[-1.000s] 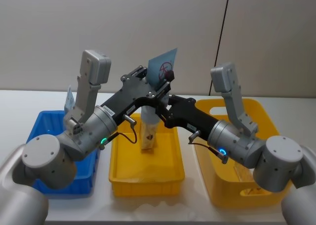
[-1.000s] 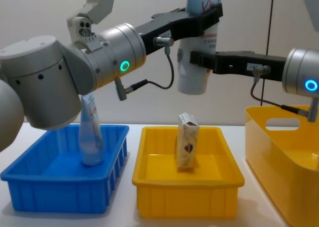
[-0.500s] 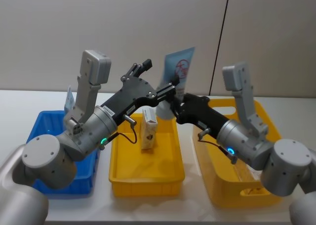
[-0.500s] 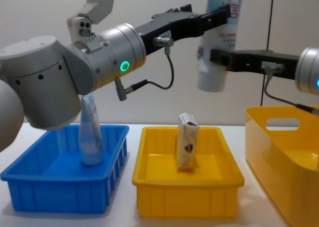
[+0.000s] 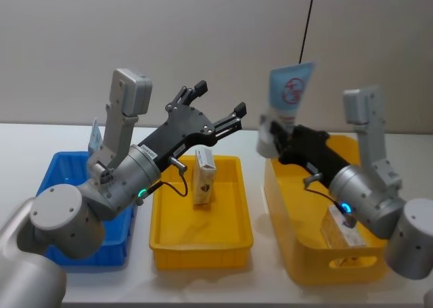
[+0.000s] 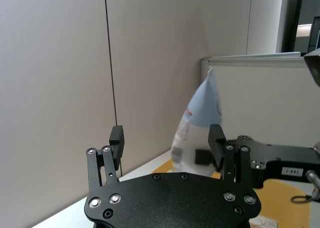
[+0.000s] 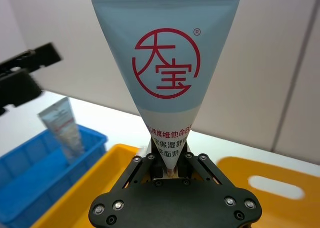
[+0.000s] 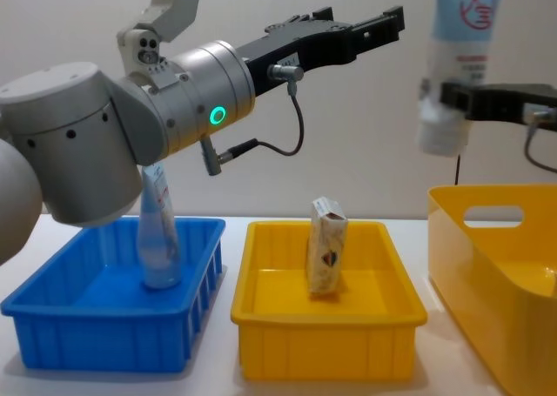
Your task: Bimanual collaborative sorting of washing and personal care products
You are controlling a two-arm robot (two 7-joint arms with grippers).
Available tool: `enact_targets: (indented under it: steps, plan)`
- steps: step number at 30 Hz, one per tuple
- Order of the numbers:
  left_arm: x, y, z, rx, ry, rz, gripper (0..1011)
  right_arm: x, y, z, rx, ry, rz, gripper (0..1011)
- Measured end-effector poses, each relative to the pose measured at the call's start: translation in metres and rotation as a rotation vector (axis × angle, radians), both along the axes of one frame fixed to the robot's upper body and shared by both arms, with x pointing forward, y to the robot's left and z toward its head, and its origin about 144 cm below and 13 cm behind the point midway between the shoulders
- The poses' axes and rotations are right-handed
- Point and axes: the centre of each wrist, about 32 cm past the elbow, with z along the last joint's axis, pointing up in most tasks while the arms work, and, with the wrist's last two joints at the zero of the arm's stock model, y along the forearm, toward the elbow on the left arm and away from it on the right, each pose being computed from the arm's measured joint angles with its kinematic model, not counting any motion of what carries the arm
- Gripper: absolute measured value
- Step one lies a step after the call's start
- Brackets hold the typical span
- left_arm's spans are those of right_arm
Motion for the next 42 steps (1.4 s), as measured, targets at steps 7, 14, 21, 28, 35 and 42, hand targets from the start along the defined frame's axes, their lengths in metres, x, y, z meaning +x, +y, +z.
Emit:
enact_targets:
  steps: [7, 14, 21, 28, 35, 42]
  plan:
    - [0.0, 0.0, 0.0, 0.0, 0.0, 0.0, 1001, -0.009, -0.011, 0.003, -0.016, 0.001, -0.093, 134]
    - [0.0, 0.0, 0.0, 0.0, 0.0, 0.0, 1001, -0.019, -0.025, 0.007, -0.045, 0.017, -0.206, 137]
    - [0.0, 0.0, 0.0, 0.0, 0.0, 0.0, 1001, -0.022, -0.039, 0.011, -0.079, 0.05, -0.284, 368]
    - [0.0, 0.0, 0.0, 0.0, 0.0, 0.0, 1001, -0.023, -0.05, 0.012, -0.105, 0.074, -0.327, 627]
    - [0.0, 0.0, 0.0, 0.0, 0.0, 0.0, 1001, -0.023, -0.056, 0.013, -0.117, 0.088, -0.348, 824]
    - [0.0, 0.0, 0.0, 0.0, 0.0, 0.0, 1001, -0.023, -0.059, 0.013, -0.125, 0.098, -0.36, 1000]
